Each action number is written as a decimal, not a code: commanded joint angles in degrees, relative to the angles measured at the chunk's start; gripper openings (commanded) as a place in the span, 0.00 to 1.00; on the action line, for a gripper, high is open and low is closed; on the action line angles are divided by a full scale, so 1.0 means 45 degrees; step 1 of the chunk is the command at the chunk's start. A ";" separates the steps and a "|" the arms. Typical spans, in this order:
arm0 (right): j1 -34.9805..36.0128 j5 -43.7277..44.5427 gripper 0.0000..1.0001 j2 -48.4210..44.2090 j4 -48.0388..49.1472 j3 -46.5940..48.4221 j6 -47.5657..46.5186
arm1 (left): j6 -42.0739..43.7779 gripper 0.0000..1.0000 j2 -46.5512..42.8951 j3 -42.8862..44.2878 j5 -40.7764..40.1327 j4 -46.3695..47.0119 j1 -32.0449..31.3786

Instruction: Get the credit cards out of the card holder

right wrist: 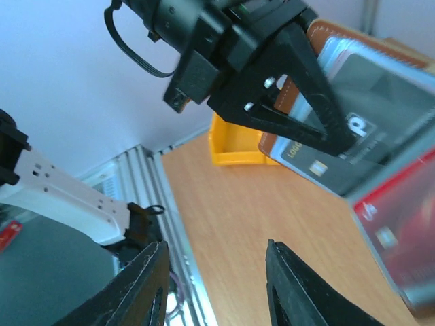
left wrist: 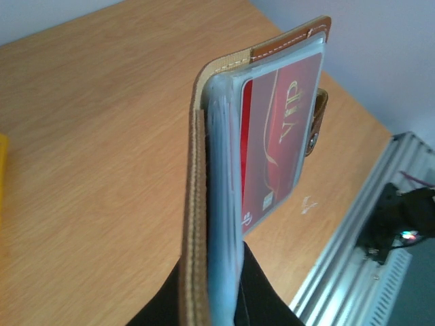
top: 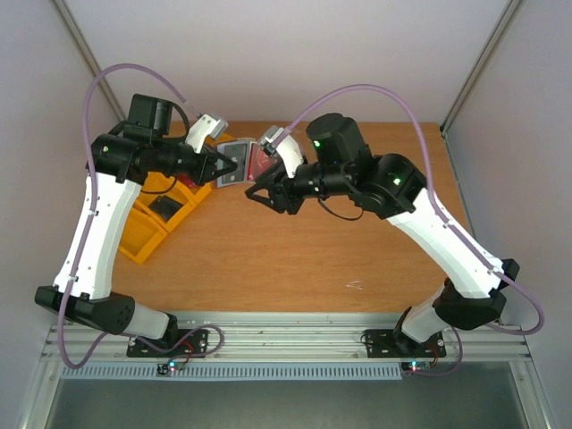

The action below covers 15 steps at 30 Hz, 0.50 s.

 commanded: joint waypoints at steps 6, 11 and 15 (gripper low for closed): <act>-0.2870 -0.4809 0.34 -0.0928 0.5694 -0.3818 0.3756 | 0.1914 0.00 0.0030 0.1187 0.7234 -0.1536 0.0109; -0.3092 -0.4524 0.33 -0.1565 0.6277 -0.4791 0.3686 | 0.3232 0.00 0.0105 0.1444 0.8079 -0.2587 0.0169; -0.3089 -0.4688 0.32 -0.1443 0.6024 -0.4639 0.3473 | 0.3704 0.00 0.0102 0.1446 0.8507 -0.2813 0.0166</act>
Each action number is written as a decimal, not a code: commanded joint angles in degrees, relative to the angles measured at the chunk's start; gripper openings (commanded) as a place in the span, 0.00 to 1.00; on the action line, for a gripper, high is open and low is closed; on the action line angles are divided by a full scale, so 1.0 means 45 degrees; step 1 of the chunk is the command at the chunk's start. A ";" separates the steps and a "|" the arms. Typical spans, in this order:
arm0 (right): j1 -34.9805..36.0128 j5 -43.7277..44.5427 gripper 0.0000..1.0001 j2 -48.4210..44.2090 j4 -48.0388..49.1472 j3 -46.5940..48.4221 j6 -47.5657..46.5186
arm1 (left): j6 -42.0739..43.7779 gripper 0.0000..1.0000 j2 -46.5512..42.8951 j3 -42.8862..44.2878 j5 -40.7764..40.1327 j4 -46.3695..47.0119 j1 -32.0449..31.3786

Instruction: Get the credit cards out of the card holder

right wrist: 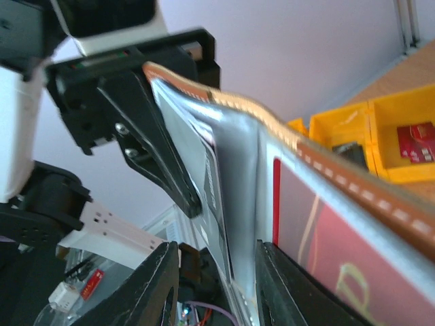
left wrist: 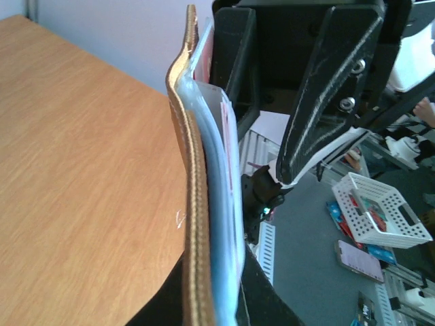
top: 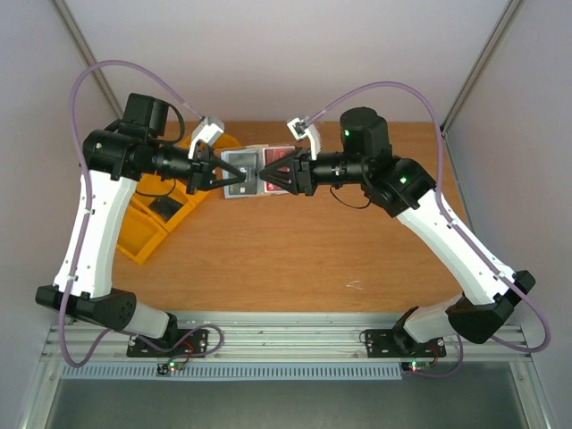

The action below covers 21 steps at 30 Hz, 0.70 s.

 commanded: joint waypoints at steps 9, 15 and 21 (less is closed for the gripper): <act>-0.0089 -0.1869 0.20 0.0738 0.1260 0.0294 0.0513 | 0.1886 0.00 -0.0067 0.0673 0.2921 -0.1419 -0.0104; 0.0096 -0.2554 0.06 0.0845 0.1471 0.0363 0.0441 | 0.1732 0.00 -0.0056 0.0614 0.2683 -0.1253 -0.0108; 0.0197 -0.2588 0.12 0.0927 0.1334 0.0530 0.0347 | 0.1041 0.00 -0.0029 0.0466 0.2243 -0.0664 -0.0107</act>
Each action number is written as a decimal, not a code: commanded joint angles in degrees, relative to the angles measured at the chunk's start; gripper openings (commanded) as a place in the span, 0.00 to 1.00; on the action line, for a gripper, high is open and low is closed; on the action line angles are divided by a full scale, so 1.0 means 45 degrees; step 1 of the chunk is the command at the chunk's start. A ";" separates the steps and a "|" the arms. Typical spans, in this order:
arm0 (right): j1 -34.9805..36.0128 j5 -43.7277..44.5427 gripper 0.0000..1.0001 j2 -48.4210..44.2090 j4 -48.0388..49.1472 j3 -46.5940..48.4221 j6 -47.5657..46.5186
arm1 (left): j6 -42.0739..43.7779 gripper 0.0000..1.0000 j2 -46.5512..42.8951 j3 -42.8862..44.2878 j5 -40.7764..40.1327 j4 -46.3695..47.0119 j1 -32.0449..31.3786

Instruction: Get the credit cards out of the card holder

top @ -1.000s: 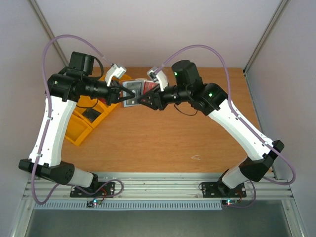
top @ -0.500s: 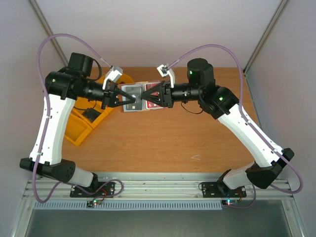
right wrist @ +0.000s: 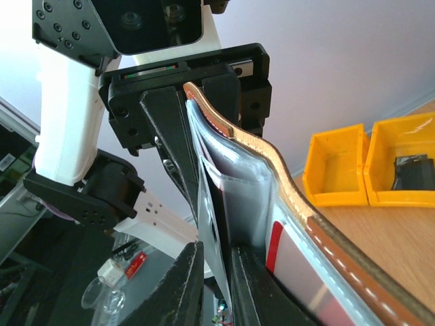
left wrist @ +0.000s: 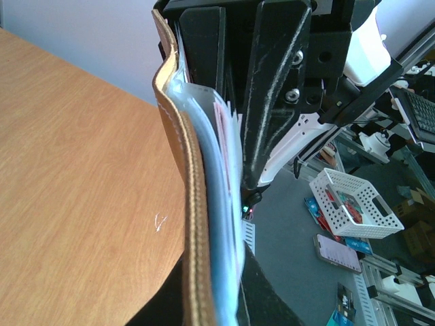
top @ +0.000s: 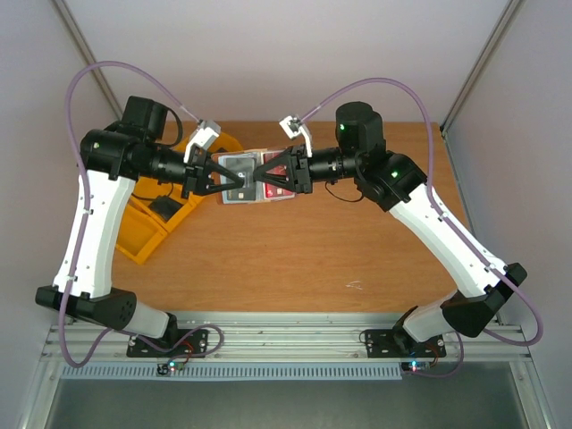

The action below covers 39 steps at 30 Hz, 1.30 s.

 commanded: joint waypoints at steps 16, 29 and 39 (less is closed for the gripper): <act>0.0253 0.0755 0.01 0.0091 -0.1166 0.0915 -0.1279 | -0.1231 0.13 -0.0242 0.0104 -0.0136 0.1325 -0.0079; -0.0007 0.1320 0.01 -0.0585 -0.2356 0.1049 -0.1940 | -0.0826 0.18 -0.0295 0.0007 0.0635 0.1004 -0.0042; -0.0008 0.0695 0.01 -0.0490 -0.3205 0.1402 -0.2202 | -0.0941 0.00 -0.0382 -0.0199 0.0621 0.1178 -0.0039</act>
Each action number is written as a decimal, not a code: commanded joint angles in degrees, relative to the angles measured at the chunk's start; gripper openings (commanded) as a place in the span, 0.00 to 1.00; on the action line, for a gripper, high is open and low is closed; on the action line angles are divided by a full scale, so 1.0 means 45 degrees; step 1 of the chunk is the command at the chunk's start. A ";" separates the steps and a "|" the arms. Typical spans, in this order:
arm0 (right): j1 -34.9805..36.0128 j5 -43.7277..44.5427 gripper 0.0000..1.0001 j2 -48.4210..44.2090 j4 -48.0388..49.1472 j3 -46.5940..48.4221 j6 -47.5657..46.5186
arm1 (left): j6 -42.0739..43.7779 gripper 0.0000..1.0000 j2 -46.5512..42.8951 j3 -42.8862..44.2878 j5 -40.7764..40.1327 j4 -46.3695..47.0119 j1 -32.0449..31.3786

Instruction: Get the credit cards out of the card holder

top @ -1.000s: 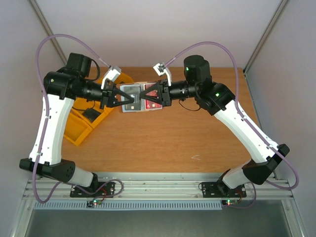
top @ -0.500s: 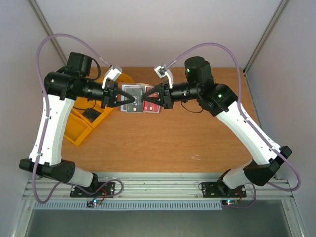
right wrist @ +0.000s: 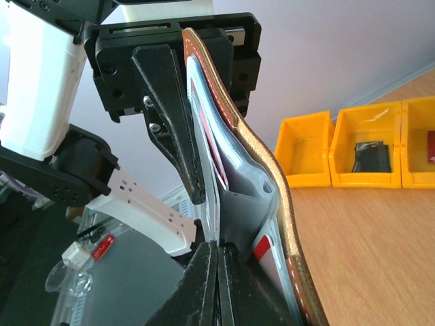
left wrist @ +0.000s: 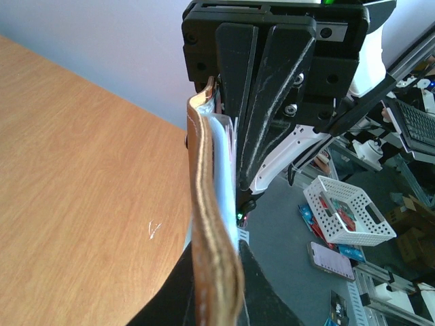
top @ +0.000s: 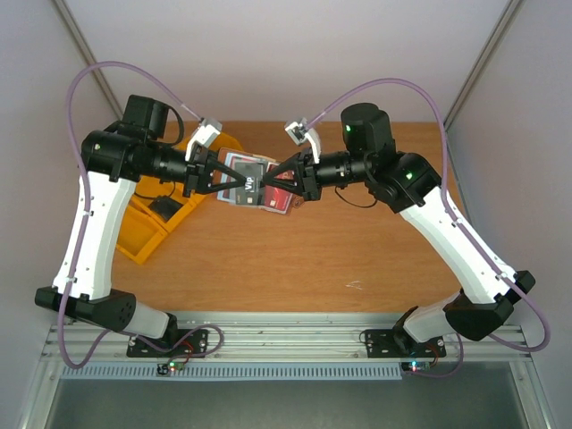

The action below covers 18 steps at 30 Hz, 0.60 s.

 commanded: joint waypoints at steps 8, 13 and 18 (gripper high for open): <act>0.0235 -0.0769 0.09 0.0100 0.1449 -0.0646 0.1011 | -0.0335 0.00 -0.0300 -0.0072 0.0645 0.0753 0.0002; 0.0305 -0.0947 0.01 0.0187 0.1565 -0.0798 0.1024 | -0.0595 0.00 -0.0290 -0.0062 0.0426 0.0982 0.0016; 0.0014 -0.0147 0.01 -0.0401 0.1167 -0.1060 0.0469 | -0.1109 0.09 -0.0398 -0.0483 -0.0118 0.1548 0.0091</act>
